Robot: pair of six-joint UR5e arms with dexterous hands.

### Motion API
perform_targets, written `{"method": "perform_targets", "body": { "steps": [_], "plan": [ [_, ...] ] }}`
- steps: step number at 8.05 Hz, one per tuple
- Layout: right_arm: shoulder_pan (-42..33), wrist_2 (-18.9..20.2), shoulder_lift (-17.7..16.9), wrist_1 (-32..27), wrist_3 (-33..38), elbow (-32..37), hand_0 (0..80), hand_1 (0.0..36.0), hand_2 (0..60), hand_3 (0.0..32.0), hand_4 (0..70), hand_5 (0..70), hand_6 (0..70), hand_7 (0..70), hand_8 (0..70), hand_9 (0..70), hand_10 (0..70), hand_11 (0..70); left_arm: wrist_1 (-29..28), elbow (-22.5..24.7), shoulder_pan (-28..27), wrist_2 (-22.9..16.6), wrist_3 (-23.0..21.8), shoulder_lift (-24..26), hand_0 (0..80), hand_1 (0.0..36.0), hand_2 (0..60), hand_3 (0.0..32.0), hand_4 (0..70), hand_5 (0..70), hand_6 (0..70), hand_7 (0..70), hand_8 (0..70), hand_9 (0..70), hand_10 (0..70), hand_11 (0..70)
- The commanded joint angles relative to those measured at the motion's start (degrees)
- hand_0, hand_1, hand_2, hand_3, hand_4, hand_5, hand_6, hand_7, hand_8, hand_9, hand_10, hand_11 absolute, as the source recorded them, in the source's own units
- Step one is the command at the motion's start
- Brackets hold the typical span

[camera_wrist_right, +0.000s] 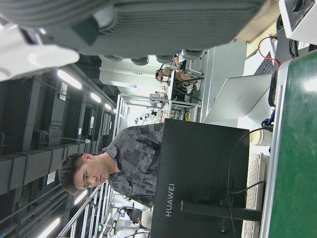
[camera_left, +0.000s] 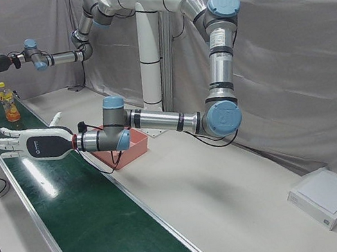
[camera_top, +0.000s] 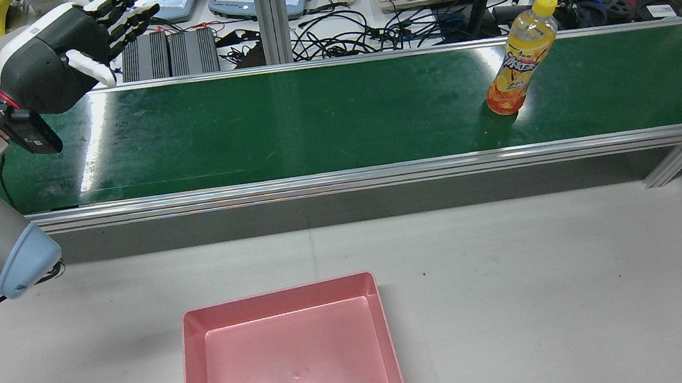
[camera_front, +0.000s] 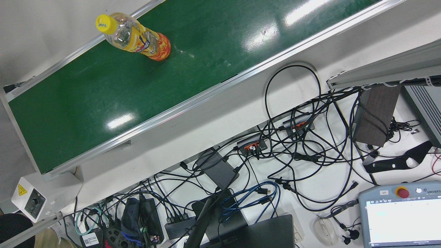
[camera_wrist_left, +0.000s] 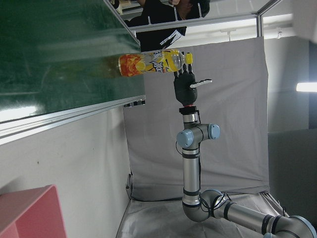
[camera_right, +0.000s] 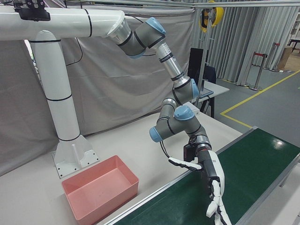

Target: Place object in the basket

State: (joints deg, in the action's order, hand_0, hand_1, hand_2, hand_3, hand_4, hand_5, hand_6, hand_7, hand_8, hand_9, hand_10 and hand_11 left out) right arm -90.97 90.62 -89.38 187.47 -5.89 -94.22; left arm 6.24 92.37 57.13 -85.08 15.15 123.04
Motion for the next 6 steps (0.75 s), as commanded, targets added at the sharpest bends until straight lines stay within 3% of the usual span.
{"method": "perform_targets", "body": {
  "steps": [1,6],
  "plan": [
    [0.0,0.0,0.0,0.0,0.0,0.0,0.0,0.0,0.0,0.0,0.0,0.0,0.0,0.0,0.0,0.0,0.0,0.0,0.0,0.0,0.0,0.0,0.1,0.0,58.0,1.2,0.0,0.0,13.6,18.8,1.1,0.9,7.2,9.6,1.2,2.9],
    [0.0,0.0,0.0,0.0,0.0,0.0,0.0,0.0,0.0,0.0,0.0,0.0,0.0,0.0,0.0,0.0,0.0,0.0,0.0,0.0,0.0,0.0,0.0,0.0,58.3,1.3,0.0,0.0,13.5,19.0,1.0,0.8,7.0,9.3,1.0,2.6]
  ]
}}
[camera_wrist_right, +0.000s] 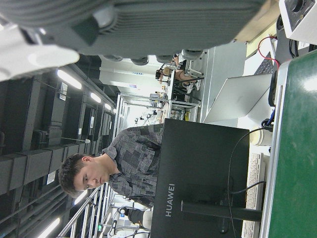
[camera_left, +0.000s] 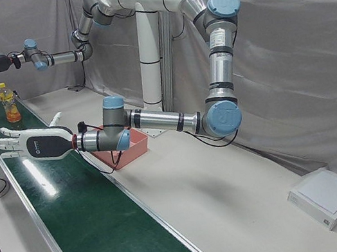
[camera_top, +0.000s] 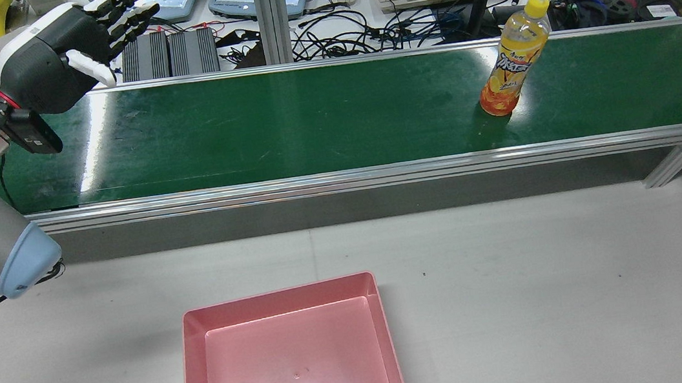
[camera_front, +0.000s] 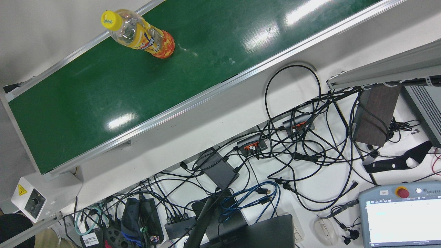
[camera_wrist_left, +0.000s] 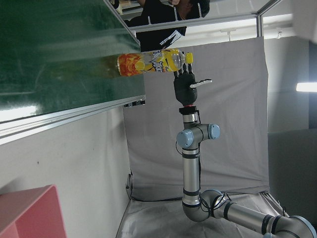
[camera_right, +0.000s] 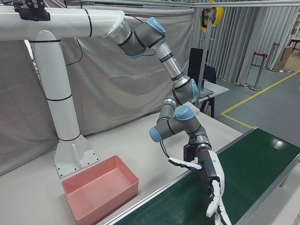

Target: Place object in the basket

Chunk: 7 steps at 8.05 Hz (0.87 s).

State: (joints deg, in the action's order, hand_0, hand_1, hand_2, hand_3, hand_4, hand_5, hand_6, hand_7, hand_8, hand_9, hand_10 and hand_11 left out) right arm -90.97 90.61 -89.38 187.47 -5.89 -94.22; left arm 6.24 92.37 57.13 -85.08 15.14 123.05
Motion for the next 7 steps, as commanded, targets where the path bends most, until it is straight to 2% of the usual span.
{"method": "perform_targets", "body": {
  "steps": [1,7],
  "plan": [
    [0.0,0.0,0.0,0.0,0.0,0.0,0.0,0.0,0.0,0.0,0.0,0.0,0.0,0.0,0.0,0.0,0.0,0.0,0.0,0.0,0.0,0.0,0.0,0.0,58.5,1.3,0.0,0.0,13.4,18.9,1.0,0.8,7.2,9.4,0.9,2.6],
    [0.0,0.0,0.0,0.0,0.0,0.0,0.0,0.0,0.0,0.0,0.0,0.0,0.0,0.0,0.0,0.0,0.0,0.0,0.0,0.0,0.0,0.0,0.0,0.0,57.7,1.1,0.0,0.2,13.1,19.4,1.0,0.8,7.4,9.5,1.2,2.9]
  ]
}}
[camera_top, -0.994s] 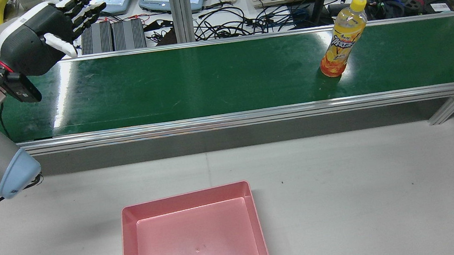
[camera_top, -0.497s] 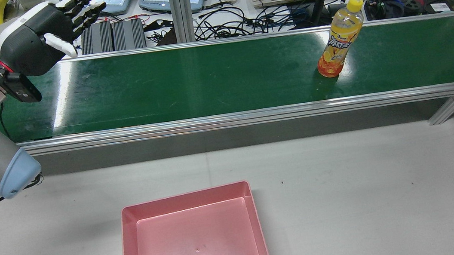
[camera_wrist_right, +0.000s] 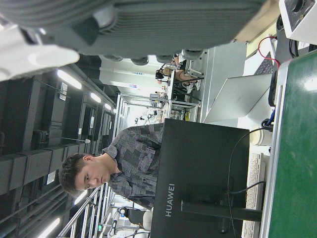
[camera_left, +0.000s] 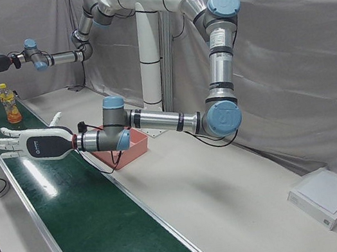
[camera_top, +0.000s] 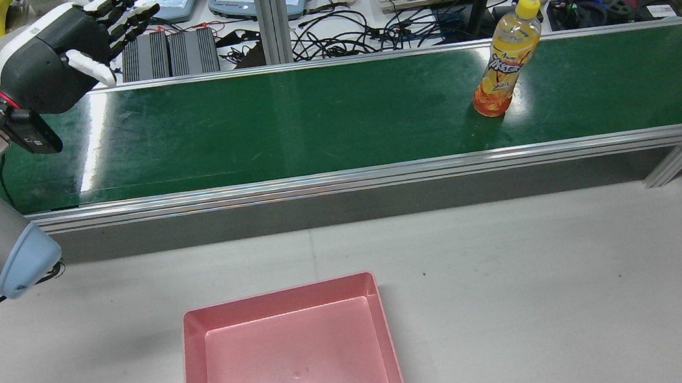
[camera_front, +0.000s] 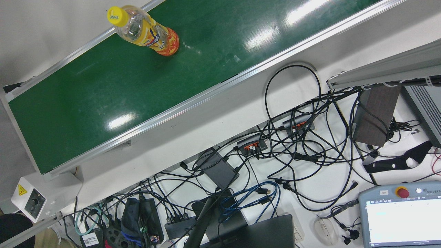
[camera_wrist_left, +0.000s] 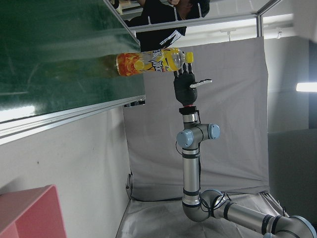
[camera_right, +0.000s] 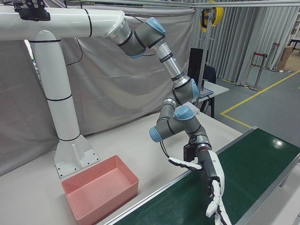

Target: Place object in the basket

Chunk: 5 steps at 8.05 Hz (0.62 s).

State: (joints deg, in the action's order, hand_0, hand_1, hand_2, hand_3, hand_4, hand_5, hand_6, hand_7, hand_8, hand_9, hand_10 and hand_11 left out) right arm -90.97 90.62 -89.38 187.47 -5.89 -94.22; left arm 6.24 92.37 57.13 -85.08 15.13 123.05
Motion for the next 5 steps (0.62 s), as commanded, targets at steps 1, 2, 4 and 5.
{"method": "perform_targets", "body": {
  "steps": [1,2,4,5],
  "plan": [
    [0.0,0.0,0.0,0.0,0.0,0.0,0.0,0.0,0.0,0.0,0.0,0.0,0.0,0.0,0.0,0.0,0.0,0.0,0.0,0.0,0.0,0.0,0.0,0.0,57.8,1.0,0.0,0.0,13.2,19.5,1.0,0.8,7.2,9.3,1.1,2.7],
    [0.0,0.0,0.0,0.0,0.0,0.0,0.0,0.0,0.0,0.0,0.0,0.0,0.0,0.0,0.0,0.0,0.0,0.0,0.0,0.0,-0.1,0.0,0.1,0.0,57.6,1.0,0.0,0.0,13.3,19.4,1.0,0.8,7.2,9.4,1.2,2.8],
    [0.0,0.0,0.0,0.0,0.0,0.0,0.0,0.0,0.0,0.0,0.0,0.0,0.0,0.0,0.0,0.0,0.0,0.0,0.0,0.0,-0.1,0.0,0.0,0.0,57.6,1.1,0.0,0.0,13.2,19.7,1.0,0.8,7.2,9.6,1.3,3.1],
    [0.0,0.0,0.0,0.0,0.0,0.0,0.0,0.0,0.0,0.0,0.0,0.0,0.0,0.0,0.0,0.0,0.0,0.0,0.0,0.0,-0.1,0.0,0.0,0.0,57.8,1.1,0.0,0.0,13.2,19.9,0.9,0.8,7.2,9.5,1.3,3.1]
  ]
}}
